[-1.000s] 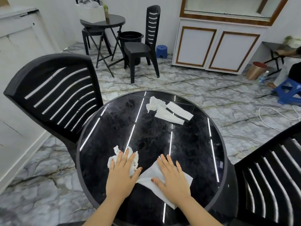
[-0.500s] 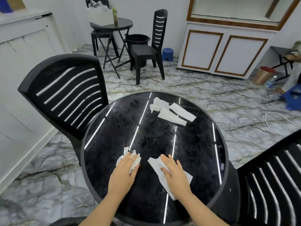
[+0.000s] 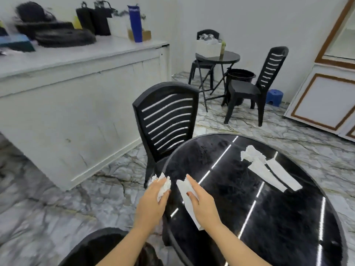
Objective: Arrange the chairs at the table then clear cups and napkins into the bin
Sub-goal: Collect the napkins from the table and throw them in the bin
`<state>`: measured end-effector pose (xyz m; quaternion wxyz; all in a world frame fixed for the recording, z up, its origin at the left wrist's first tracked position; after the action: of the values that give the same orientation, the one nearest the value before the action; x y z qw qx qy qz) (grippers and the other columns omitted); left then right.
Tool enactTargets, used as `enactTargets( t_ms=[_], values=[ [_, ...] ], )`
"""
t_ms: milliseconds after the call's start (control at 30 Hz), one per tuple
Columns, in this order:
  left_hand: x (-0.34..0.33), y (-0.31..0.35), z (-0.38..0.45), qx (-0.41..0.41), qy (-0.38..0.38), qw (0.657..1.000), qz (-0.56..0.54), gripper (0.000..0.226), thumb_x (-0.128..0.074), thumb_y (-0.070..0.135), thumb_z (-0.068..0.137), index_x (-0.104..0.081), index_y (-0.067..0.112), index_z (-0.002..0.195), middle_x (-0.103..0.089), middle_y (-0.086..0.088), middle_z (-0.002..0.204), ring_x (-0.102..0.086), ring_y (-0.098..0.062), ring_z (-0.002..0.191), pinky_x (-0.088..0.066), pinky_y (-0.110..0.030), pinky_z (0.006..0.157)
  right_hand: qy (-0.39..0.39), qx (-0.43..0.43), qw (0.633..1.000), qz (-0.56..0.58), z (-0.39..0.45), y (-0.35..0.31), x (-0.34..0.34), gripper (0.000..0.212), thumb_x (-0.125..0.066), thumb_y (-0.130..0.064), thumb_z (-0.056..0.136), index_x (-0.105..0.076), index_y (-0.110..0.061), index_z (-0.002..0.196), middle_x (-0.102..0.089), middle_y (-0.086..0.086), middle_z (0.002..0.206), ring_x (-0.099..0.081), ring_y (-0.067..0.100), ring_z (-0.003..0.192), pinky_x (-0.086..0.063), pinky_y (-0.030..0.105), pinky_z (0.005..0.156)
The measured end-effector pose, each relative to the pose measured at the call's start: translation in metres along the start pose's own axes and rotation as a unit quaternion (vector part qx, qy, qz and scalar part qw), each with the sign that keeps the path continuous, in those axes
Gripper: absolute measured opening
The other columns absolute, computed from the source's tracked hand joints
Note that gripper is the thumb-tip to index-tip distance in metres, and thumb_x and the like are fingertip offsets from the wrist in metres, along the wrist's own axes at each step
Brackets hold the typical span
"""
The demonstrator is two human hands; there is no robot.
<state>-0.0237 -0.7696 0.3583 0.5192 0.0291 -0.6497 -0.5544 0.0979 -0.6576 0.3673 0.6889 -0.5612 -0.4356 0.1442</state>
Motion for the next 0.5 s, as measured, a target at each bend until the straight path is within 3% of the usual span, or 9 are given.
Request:
enactTargets(
  t_ms=[100,267,367,500],
  values=[
    [0.044,-0.023,-0.017,0.055,0.065,0.996,0.003,0.042,-0.049,0.033,0.093,-0.043,0.032,0.135,-0.034,0.025,0.135,-0.029,0.005,0.129,-0.024,-0.019,0.109,-0.071,0.046,0.996,-0.007,0.014,-0.025,-0.042,0.052,-0.046,-0.019,0.096,-0.026,-0.061,0.121,-0.037,-0.017,0.143,-0.029,0.002,0.137,-0.026,0.025,0.115],
    [0.097,-0.07,-0.08,0.163,0.166,0.972,0.031,0.042,-0.049,0.034,0.093,-0.044,0.031,0.135,-0.038,0.024,0.134,-0.03,0.002,0.13,-0.025,-0.018,0.106,-0.21,0.1,0.973,-0.008,0.008,-0.05,-0.12,0.049,-0.045,-0.02,0.097,-0.026,-0.052,0.128,-0.036,-0.012,0.147,-0.033,0.006,0.136,-0.028,0.024,0.112],
    [0.109,-0.086,-0.128,0.226,0.219,0.949,0.031,0.041,-0.05,0.033,0.093,-0.046,0.031,0.133,-0.037,0.026,0.132,-0.031,0.004,0.128,-0.027,-0.016,0.103,-0.294,0.104,0.95,-0.017,-0.009,-0.049,-0.158,0.047,-0.044,-0.021,0.097,-0.025,-0.049,0.129,-0.043,-0.013,0.139,-0.043,0.005,0.122,-0.032,0.027,0.11],
    [0.105,-0.097,-0.184,0.295,0.268,0.917,0.011,0.039,-0.052,0.031,0.092,-0.049,0.03,0.131,-0.038,0.029,0.129,-0.03,0.008,0.125,-0.028,-0.015,0.101,-0.35,0.108,0.93,-0.02,-0.036,-0.039,-0.191,0.048,-0.045,-0.018,0.097,-0.027,-0.045,0.131,-0.037,-0.019,0.135,-0.035,0.004,0.132,-0.03,0.021,0.109]
  ],
)
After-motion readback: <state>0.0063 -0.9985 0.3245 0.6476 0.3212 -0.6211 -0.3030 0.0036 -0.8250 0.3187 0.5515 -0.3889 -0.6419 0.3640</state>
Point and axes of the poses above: each hand's wrist, its own z-axis towards the middle knuckle, its own x-axis out of the back of the hand, y = z × x, the point moved 3 cm from there along z, towards the middle knuckle
